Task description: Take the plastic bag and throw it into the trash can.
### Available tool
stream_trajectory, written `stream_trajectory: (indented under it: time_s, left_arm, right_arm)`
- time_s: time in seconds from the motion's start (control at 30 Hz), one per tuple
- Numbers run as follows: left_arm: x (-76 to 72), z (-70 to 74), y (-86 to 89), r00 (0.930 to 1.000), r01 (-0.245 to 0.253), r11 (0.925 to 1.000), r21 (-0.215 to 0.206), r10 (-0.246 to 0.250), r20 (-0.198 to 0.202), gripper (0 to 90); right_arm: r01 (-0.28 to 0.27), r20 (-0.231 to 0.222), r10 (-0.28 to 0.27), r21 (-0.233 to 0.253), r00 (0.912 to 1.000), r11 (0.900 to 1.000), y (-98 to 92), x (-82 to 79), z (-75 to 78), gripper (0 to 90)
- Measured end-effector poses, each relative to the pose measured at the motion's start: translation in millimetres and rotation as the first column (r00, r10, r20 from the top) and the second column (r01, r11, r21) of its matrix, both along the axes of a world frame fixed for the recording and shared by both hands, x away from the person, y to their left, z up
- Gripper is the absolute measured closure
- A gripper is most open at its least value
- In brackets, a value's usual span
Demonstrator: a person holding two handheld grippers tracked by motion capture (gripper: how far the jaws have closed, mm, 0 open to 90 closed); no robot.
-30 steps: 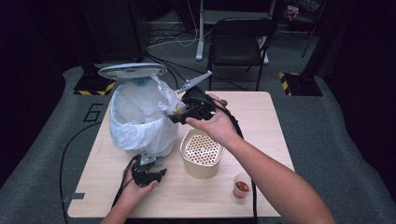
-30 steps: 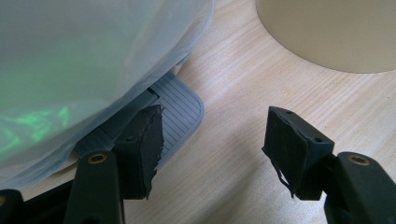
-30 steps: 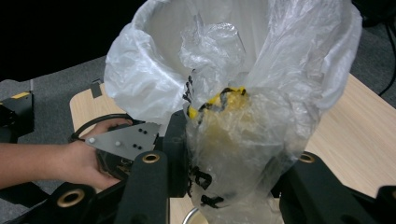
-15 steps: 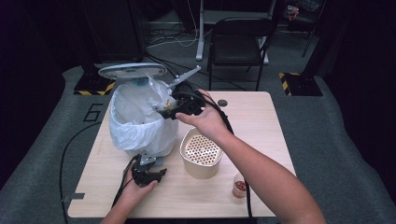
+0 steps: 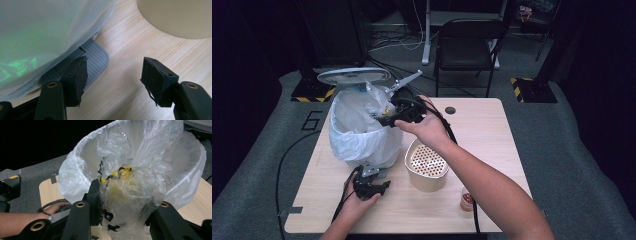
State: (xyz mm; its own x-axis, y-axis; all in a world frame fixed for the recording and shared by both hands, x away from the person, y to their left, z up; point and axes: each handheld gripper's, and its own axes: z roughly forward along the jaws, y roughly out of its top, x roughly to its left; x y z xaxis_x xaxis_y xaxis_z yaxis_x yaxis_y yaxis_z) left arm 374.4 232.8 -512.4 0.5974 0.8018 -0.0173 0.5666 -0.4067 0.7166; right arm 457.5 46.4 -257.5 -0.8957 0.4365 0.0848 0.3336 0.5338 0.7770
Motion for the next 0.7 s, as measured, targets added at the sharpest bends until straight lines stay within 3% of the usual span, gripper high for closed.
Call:
stream_trajectory:
  time_s: [0.37,0.4,0.7]
  left_arm:
    - [-0.1,0.9,0.3,1.0000,0.006,0.9999,0.016,-0.006,-0.005,37.3]
    - [-0.7,0.2,-1.1,0.9999,-0.013,0.9999,-0.003,0.013,-0.005,37.3]
    - [-0.8,0.1,-1.2,0.9999,-0.012,0.9999,-0.002,0.012,-0.004,37.3]
  right_arm:
    - [-0.023,-0.008,0.023,0.006,0.9997,1.000,10.8,-5.2,2.0,64.2]
    - [-0.026,-0.008,0.026,0.007,0.9996,1.000,11.6,-4.9,1.5,64.2]
    - [-0.034,-0.018,0.034,0.003,0.9993,0.999,24.0,-2.1,-3.5,64.2]
